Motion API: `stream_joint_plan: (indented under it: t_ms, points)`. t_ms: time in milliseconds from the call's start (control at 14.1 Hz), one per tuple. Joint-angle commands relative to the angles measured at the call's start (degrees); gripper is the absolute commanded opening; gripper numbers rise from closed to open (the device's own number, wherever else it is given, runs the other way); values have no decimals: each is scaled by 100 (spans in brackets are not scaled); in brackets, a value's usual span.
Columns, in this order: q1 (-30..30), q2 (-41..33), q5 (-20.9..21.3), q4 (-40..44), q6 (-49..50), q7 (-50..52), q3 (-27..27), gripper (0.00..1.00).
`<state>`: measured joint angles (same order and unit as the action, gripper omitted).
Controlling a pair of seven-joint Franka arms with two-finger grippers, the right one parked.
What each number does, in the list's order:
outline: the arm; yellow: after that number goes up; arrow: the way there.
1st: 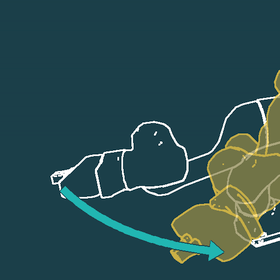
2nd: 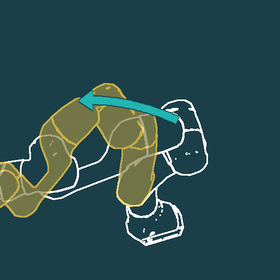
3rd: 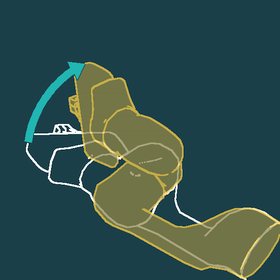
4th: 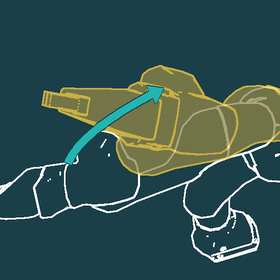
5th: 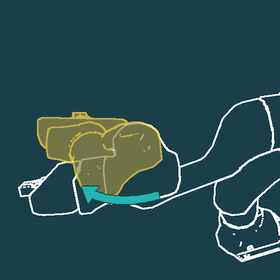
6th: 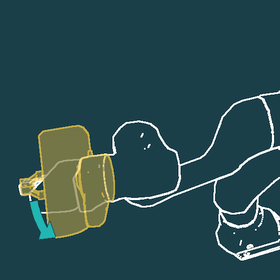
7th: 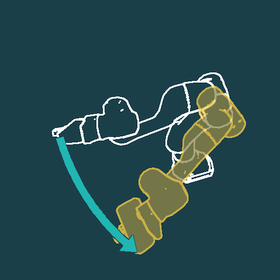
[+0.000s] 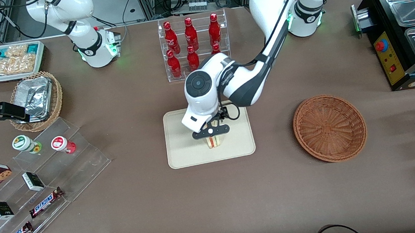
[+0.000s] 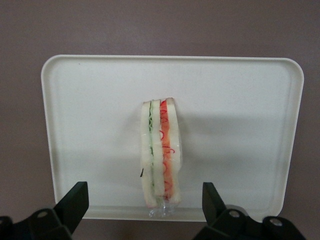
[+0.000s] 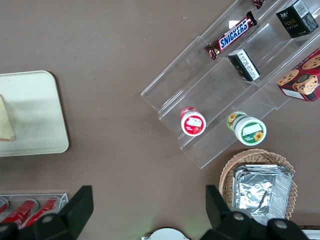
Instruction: Place sandwich from basket to tray
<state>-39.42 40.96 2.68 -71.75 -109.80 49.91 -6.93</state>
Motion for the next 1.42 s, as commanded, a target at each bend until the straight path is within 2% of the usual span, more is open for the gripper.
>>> stream_joint_plan:
  t_ms: [0,355,922,1348]
  points:
    - [233,-535,-248,-199,432,-516,-19,100]
    - [1084,-1327,-241,-691,1022,-808,-10,100]
    - [2447,-2785,-312,-2175,1145,-3205,-1,100]
    - [3168,-3559,-312,-2441,1865,-4252,7,100]
